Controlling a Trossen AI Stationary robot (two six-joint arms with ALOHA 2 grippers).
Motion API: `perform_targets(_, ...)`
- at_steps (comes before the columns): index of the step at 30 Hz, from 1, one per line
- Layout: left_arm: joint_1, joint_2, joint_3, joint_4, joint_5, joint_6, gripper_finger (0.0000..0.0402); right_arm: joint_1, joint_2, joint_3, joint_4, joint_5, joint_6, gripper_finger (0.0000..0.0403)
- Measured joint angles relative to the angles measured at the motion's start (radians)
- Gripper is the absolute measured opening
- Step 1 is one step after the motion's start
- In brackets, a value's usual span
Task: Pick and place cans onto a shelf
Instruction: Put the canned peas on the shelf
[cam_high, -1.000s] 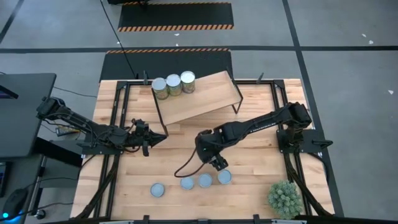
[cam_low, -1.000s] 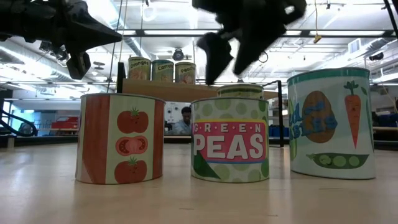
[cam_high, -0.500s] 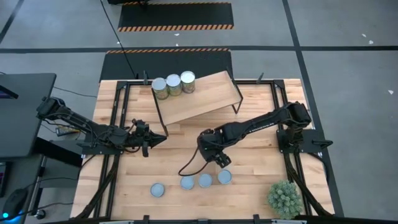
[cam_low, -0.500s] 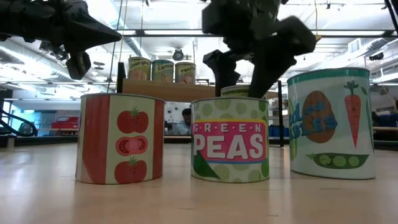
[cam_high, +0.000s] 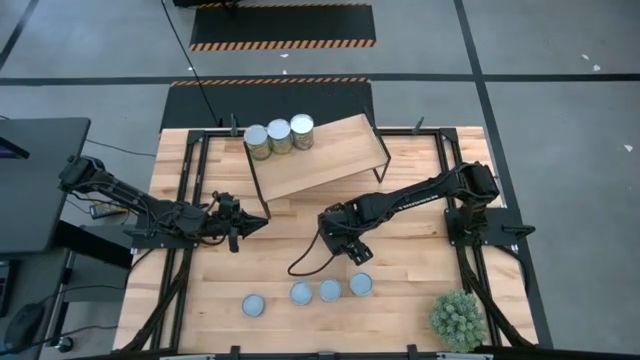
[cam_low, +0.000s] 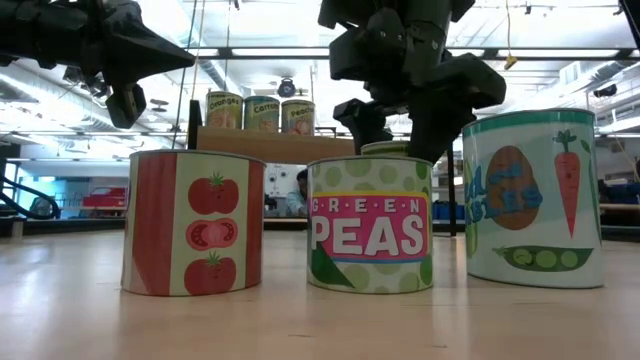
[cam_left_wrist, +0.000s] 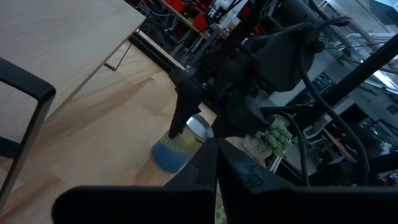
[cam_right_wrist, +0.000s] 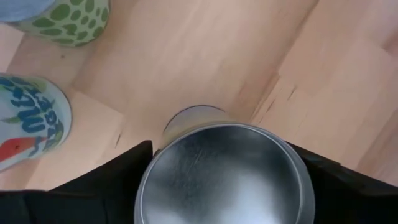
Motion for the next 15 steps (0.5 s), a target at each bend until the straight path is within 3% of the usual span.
perform_targets(9,0.0,0.0,0.0,0.0,0.0,0.007,0.0016,-0.047,0.0,0.118,-0.132,0.0,0.003,0.0314)
perform_targets(15,0.0,0.0,0.0,0.0,0.0,0.004,0.0016,-0.097,0.0,0.268,-0.287,0.0,0.026,0.0314)
